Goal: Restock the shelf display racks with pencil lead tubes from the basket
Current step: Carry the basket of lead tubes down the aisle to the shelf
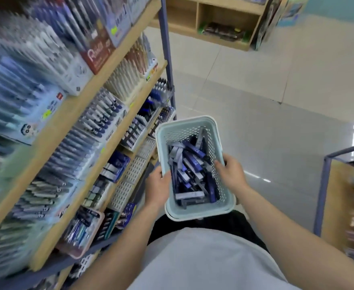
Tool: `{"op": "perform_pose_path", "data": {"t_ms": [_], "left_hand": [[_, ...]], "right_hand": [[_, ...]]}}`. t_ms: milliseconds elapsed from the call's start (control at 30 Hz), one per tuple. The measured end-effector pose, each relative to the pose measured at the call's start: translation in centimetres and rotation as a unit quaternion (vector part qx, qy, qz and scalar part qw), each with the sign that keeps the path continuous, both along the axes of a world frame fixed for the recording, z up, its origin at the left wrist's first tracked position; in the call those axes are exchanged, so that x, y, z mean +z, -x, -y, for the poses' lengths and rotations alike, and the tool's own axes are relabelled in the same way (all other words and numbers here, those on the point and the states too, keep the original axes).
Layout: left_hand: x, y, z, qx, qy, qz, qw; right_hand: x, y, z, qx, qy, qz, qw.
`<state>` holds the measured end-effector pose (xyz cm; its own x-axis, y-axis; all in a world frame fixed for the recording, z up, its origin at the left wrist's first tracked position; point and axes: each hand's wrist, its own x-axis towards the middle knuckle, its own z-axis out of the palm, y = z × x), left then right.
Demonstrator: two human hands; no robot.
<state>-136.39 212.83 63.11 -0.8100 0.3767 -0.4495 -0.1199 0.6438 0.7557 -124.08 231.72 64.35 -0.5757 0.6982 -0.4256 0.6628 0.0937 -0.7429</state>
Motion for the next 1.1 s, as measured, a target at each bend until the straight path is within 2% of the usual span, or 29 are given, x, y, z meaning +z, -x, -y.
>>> {"op": "perform_pose_path", "data": {"t_ms": [200,467,700,833,933,1100], "left_hand": [[0.0,5.6,-4.3,0.043,-0.007,0.011,0.999],[-2.9,8.1,-9.8,0.172,0.011,0.041,0.984],[-5.4,4.5,-15.2,0.366,0.004,0.077,0.927],[-6.7,1.2,-15.5,0.435,0.011,0.106,0.894],[-9.5,-1.3,-13.9,0.465,0.007,0.116,0.877],[-18.0,-4.8,-9.4,0.472,0.024,0.126,0.872]], "right_hand": [[0.3,8.0,-5.2,0.049,-0.006,0.018,0.999],[-3.3,15.2,-12.5,0.175,0.002,0.038,0.984],[-6.7,18.8,-17.8,0.352,0.002,0.052,0.935],[-9.4,18.9,-17.7,0.412,0.014,0.07,0.909],[-12.5,17.9,-15.9,0.453,0.011,0.078,0.888],[-22.1,15.8,-11.6,0.487,0.029,0.104,0.867]]}}
